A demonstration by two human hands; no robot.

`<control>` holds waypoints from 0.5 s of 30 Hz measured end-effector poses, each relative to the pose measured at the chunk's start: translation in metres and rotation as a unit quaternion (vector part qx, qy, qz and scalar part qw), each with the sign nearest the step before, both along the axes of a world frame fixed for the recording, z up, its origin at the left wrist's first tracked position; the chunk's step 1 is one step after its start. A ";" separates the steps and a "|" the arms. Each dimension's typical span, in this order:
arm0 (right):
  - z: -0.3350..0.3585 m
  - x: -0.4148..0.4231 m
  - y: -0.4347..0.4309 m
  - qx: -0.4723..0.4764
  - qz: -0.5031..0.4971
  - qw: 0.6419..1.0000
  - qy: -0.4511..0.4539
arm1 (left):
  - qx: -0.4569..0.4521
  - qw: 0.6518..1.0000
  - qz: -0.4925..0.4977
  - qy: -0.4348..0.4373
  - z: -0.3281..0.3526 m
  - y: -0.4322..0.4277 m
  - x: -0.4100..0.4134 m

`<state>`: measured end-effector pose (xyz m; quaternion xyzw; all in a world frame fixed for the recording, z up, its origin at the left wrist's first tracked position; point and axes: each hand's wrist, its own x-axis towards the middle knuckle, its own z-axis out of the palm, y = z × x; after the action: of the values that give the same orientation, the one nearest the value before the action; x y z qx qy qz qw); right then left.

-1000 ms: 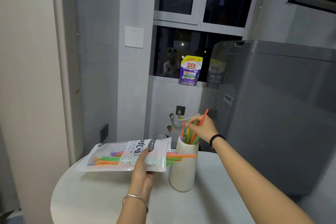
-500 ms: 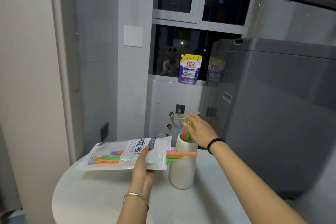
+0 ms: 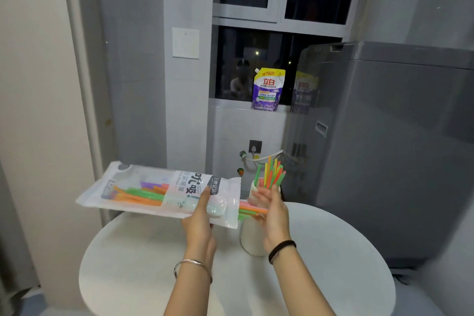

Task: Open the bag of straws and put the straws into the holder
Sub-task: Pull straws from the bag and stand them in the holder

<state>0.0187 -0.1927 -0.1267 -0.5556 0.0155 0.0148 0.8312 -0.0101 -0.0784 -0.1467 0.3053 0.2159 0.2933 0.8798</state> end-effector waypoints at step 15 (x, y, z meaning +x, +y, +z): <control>-0.004 -0.007 -0.022 -0.200 0.128 0.962 -0.133 | 0.042 0.999 0.005 0.000 0.000 0.014 -0.011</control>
<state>0.0117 -0.2148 -0.1305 -0.7050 -0.1637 0.0443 0.6886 -0.0214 -0.0644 -0.1465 0.3409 0.2048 0.3064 0.8648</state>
